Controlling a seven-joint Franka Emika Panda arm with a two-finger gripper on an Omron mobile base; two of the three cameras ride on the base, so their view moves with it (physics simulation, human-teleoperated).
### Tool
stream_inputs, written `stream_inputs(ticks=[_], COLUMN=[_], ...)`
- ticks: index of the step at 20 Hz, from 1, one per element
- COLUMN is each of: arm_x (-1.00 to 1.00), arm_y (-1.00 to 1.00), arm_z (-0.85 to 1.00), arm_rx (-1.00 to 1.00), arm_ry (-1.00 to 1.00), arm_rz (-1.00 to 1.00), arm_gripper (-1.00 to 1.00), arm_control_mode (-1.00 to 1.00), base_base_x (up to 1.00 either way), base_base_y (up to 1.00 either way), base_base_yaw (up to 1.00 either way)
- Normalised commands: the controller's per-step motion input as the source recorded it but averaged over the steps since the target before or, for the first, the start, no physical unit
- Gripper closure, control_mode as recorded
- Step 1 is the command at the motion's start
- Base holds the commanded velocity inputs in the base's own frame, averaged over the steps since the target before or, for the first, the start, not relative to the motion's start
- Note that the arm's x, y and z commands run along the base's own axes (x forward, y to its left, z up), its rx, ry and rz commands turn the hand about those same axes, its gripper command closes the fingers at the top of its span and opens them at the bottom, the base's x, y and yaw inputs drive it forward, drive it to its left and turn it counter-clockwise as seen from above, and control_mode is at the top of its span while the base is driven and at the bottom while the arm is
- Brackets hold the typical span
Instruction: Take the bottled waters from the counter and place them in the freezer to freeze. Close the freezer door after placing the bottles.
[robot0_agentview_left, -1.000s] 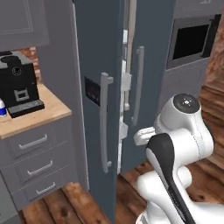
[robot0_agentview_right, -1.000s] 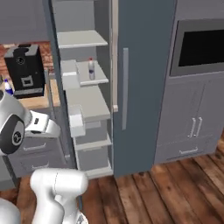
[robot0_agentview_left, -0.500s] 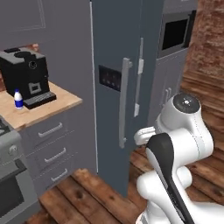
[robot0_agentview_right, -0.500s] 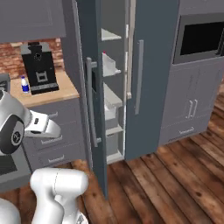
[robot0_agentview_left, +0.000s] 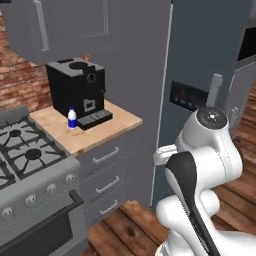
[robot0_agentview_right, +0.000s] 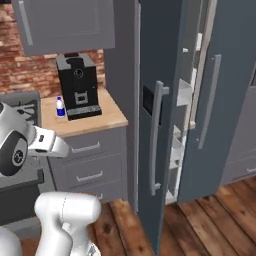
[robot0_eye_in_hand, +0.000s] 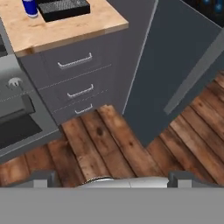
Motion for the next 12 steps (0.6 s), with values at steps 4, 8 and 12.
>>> stream_inputs(ticks=[4,8,12], arm_x=[0.00,0.00,0.00], arm_y=[0.00,0.00,0.00], arm_z=[0.00,0.00,0.00], arm_rx=[0.00,0.00,0.00], arm_ry=[0.00,0.00,0.00], arm_rz=[0.00,0.00,0.00], arm_gripper=[-1.00,-1.00,-1.00], arm_control_mode=[1.00,1.00,1.00], base_base_x=[1.00,1.00,1.00], base_base_y=[0.38,0.40,0.53], base_base_yaw=[0.16,0.12,0.11])
